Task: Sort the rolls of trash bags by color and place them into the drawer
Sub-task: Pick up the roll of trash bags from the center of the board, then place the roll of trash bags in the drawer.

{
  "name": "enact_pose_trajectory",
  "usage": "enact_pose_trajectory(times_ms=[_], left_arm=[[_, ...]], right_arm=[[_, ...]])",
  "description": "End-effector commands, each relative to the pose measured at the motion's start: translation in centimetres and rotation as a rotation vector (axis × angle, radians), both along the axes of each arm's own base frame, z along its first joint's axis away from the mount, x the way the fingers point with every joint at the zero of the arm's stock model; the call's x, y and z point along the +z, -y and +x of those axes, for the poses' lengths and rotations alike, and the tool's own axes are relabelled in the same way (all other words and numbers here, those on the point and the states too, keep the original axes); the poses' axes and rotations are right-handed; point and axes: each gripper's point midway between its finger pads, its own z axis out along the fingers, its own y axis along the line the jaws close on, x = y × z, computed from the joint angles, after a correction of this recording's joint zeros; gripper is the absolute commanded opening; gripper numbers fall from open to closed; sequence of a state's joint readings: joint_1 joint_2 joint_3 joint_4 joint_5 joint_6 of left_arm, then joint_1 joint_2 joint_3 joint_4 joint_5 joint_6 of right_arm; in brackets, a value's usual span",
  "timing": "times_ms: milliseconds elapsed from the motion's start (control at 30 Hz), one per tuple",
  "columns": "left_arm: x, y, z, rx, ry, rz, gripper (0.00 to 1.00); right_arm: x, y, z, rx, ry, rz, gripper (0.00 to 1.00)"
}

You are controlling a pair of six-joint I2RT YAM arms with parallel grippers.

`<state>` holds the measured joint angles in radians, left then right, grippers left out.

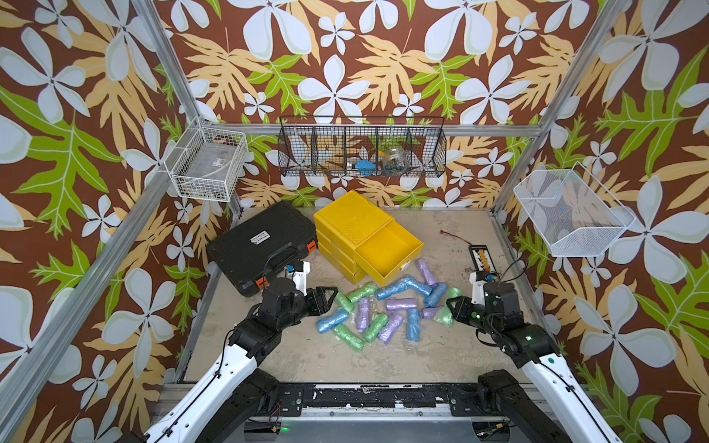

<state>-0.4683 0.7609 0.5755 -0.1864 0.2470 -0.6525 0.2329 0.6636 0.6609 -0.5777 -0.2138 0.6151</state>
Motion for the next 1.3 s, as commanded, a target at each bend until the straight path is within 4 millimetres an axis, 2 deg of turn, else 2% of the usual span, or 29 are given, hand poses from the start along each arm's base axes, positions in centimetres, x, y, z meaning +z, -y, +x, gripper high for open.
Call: enact_pose_trajectory(times_ms=[0, 100, 233, 300, 367, 467, 633, 767, 1133, 1267], left_arm=[[1.7, 1.0, 0.6, -0.031, 0.042, -0.045, 0.61], [2.2, 1.6, 1.1, -0.051, 0.041, -0.052, 0.61], [3.0, 2.0, 1.5, -0.057, 0.055, -0.061, 0.61], [3.3, 2.0, 1.6, -0.057, 0.058, -0.062, 0.61], [3.2, 2.0, 1.6, -0.055, 0.054, -0.061, 0.61], [2.7, 1.8, 1.3, -0.049, 0.045, -0.065, 0.61], [2.3, 1.0, 0.7, -0.026, 0.043, -0.06, 0.61], [1.8, 0.5, 0.2, -0.013, 0.036, -0.048, 0.61], [0.0, 0.1, -0.5, 0.002, 0.005, -0.05, 0.61], [-0.2, 0.0, -0.4, 0.004, 0.003, -0.047, 0.61]], right_arm=[[5.6, -1.4, 1.7, 0.098, 0.189, -0.003, 0.17], [9.9, -3.1, 4.2, 0.176, 0.282, 0.016, 0.15], [15.2, -6.7, 7.6, 0.315, 0.408, 0.057, 0.14], [17.1, -8.9, 9.0, 0.38, 0.451, 0.027, 0.14], [18.6, -11.3, 10.3, 0.445, 0.474, -0.018, 0.15], [19.3, -14.9, 12.2, 0.532, 0.483, -0.098, 0.15], [17.2, -18.9, 15.0, 0.613, 0.436, -0.237, 0.16], [14.9, -20.2, 16.0, 0.65, 0.394, -0.327, 0.16], [8.2, -20.4, 14.8, 0.734, 0.29, -0.44, 0.18], [6.5, -20.3, 14.4, 0.745, 0.269, -0.455, 0.2]])
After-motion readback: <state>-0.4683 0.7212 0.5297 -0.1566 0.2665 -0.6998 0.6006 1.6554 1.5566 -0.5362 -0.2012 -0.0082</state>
